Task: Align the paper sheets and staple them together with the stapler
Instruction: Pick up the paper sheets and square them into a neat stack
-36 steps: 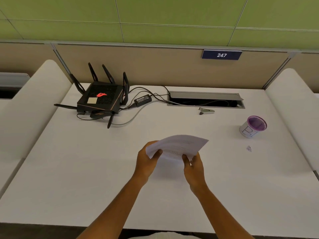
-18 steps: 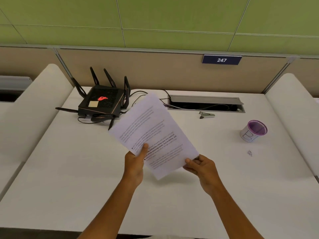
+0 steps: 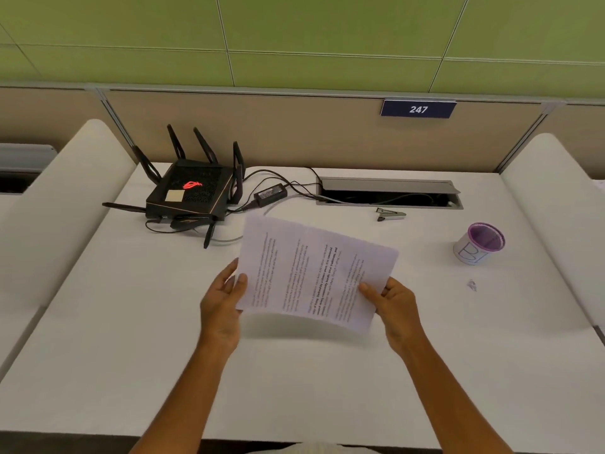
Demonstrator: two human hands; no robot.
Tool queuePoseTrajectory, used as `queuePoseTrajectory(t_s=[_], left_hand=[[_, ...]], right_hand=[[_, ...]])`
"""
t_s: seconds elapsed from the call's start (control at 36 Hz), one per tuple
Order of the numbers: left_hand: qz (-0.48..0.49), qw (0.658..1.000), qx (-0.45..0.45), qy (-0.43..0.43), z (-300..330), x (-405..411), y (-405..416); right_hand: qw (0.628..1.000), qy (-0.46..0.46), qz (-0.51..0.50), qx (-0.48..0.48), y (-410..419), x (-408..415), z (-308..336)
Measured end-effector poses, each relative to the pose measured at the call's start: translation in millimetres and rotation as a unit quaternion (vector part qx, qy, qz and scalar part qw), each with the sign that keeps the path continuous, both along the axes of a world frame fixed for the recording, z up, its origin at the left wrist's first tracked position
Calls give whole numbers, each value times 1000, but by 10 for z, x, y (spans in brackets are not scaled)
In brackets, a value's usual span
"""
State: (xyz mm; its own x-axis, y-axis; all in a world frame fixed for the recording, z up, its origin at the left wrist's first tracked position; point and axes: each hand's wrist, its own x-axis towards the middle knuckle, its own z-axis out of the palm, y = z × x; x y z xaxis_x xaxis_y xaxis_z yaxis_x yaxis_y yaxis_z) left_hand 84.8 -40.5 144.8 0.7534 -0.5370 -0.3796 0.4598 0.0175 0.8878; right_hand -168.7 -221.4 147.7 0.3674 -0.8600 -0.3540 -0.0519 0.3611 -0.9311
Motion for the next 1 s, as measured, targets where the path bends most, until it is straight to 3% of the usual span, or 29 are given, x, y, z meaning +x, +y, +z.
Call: queuePoseTrajectory(t_s=[0.17,0.25,0.53,0.78,1.0], left_hand=[[-116,983,76,-122,49,126,-28],[-108,979,85,-151,60,38,-122],[-95,981,139,-93,-388,-355,-71],[-115,977,130,-120,-360,-361,-12],[-104,977,165,-85,-397,-354,21]], right_hand=[[997,41,4,-71,-100,-88,58],[991,60,-13,-115,-35,-59,46],[990,102,-25,-90,334,-151,-439],[989,105,-35,-94,376,-170,-392],[987,139,-3,-85,310,-197,-377]])
